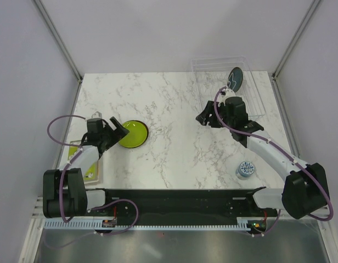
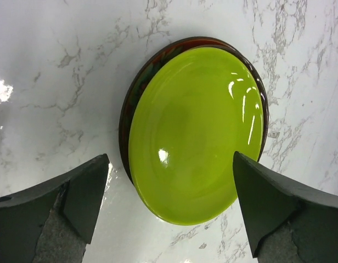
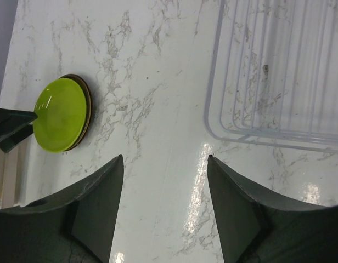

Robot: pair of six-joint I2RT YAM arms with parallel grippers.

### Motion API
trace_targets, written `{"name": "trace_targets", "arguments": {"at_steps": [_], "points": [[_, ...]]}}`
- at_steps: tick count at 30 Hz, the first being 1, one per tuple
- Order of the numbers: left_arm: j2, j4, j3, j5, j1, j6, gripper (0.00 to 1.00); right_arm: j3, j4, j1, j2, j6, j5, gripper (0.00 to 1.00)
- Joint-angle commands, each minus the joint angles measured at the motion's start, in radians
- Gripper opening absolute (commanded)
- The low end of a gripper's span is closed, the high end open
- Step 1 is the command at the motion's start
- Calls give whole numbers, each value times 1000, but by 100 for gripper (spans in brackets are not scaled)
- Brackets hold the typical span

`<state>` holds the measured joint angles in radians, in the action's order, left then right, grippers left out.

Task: Unload the plates from the dish rack

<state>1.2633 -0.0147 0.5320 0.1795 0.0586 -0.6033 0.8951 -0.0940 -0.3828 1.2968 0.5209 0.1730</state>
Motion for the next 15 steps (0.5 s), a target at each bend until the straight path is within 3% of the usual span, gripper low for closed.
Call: {"name": "trace_targets", "arguments": {"at_steps": [1,7,11,15], "points": [[-27,127,92,-109,1,71,100,108,-87,10,2,-93,-119,69],[-109,150,109,-104,0,54,100,233,-150,25,9,-221,-442,73],[-215,78,118,32,-11,45,100,349,-151,74,108,-326,-616,74],[-239,-14,155,185,-35,42,100,505,-136,134,258,-389,-667,75]]}}
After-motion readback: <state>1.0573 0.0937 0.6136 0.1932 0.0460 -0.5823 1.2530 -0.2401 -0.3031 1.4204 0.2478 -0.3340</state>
